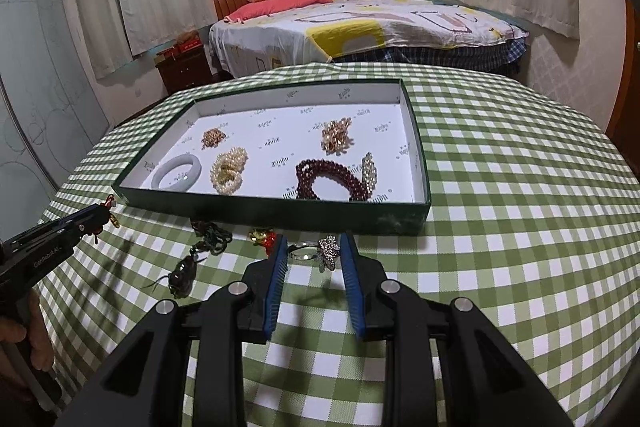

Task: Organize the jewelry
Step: 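Grasp the silver ring with the right tool, then carry the red tassel and silver ring into the box, opening both tools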

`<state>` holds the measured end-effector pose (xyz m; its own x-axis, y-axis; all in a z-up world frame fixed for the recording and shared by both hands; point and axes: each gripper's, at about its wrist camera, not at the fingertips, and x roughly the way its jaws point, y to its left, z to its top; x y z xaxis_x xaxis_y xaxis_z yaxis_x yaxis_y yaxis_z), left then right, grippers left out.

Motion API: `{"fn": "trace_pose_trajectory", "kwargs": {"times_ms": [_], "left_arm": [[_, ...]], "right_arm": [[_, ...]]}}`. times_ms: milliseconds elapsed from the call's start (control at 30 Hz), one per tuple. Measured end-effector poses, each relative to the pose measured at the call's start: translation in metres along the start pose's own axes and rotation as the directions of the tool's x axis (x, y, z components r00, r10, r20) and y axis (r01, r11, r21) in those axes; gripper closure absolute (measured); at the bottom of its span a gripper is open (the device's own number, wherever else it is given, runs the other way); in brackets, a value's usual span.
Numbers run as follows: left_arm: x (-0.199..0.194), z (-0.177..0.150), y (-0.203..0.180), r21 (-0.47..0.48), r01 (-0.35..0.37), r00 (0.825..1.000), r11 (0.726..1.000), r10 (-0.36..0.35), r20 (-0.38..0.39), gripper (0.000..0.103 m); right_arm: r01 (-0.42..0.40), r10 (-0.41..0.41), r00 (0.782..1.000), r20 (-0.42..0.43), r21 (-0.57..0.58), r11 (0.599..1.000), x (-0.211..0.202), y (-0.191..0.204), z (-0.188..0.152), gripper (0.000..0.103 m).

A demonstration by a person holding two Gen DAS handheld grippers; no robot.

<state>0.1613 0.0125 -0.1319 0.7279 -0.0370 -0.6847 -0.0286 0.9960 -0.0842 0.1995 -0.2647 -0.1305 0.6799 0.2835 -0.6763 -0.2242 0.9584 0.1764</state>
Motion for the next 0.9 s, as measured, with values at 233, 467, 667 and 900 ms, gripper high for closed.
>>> {"fn": "trace_pose_trajectory", "kwargs": {"times_ms": [233,467,667,900], "left_arm": [[-0.014,0.014,-0.011,0.014,0.028,0.999,1.0,-0.028,0.041,0.091],[-0.017,0.037,-0.026,0.039,0.059,0.995,0.998,-0.062,0.081,0.091],[-0.011,0.064,-0.043,0.071,0.079,0.988,0.994,-0.088,0.125,0.091],[0.009,0.098,-0.066,0.102,0.096,0.98,0.99,-0.112,0.162,0.091]], "right_arm": [[-0.012,0.012,0.999,0.042,-0.004,1.0,-0.011,0.004,0.011,0.075],[-0.015,0.016,0.996,0.084,-0.016,1.0,-0.015,0.007,0.032,0.075],[-0.006,0.01,0.992,0.125,-0.031,1.0,-0.012,0.007,0.055,0.075],[0.013,-0.006,0.986,0.165,-0.038,0.999,0.001,0.001,0.086,0.075]]}}
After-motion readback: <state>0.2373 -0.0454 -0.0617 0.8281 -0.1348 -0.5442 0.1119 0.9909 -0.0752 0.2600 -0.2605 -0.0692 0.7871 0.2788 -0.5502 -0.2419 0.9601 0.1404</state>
